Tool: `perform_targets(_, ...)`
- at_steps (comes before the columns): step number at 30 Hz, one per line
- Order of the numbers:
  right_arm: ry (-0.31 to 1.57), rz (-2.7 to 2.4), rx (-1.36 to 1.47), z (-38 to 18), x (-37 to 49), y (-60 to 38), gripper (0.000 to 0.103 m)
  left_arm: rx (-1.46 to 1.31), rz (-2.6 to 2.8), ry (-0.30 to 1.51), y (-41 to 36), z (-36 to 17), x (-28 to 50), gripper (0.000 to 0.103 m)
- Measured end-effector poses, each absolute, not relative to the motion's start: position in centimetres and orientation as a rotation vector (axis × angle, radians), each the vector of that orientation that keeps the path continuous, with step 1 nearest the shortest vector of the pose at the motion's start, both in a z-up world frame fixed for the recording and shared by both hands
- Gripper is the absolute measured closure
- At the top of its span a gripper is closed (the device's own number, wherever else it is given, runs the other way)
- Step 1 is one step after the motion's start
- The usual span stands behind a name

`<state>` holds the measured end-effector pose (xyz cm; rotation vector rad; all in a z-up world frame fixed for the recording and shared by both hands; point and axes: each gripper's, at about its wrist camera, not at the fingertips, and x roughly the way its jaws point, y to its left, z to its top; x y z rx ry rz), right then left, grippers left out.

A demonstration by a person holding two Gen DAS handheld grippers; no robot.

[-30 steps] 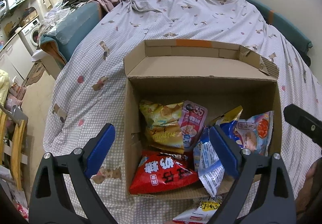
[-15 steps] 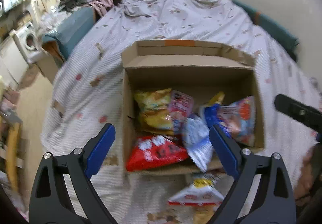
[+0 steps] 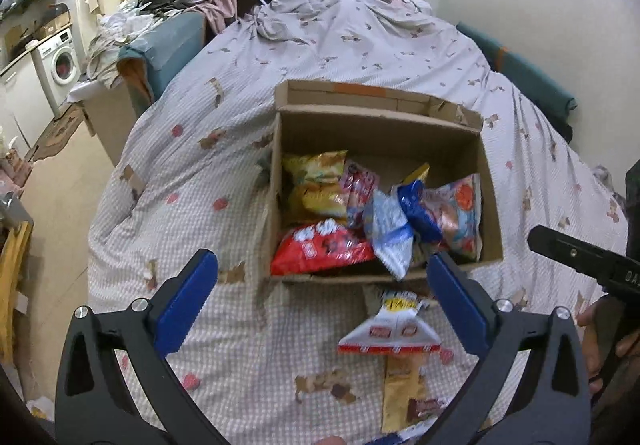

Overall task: Organize snacks
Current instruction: 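Move the right tool to the pile and grasp the brown chocolate bar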

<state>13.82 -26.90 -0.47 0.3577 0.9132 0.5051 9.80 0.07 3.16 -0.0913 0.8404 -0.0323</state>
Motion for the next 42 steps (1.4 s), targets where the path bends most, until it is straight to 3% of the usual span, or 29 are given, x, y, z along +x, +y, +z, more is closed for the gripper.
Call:
perform_targets(19, 1.133, 0.457, 0.32, -6.1, 9.2, -27.0, 0.014, -0.131, 0.055, 0.953, 2.0, -1.5, 7.9, 0.0)
perform_targets(26, 1.366, 0.463, 0.256, -10.9, 9.4, -25.2, 0.014, -0.141, 0.096, 0.985, 2.2, -2.6, 8.2, 0.0)
perform_targets(33, 1.426, 0.475, 0.242, -12.3, 9.7, -24.0, 0.014, -0.177, 0.115, 1.0, 3.4, -2.7, 8.0, 0.0)
perform_targets(42, 1.53, 0.593, -0.125, -14.9, 7.6, -17.4, 0.018, -0.22, 0.118, 1.02, 4.3, -2.9, 8.0, 0.0)
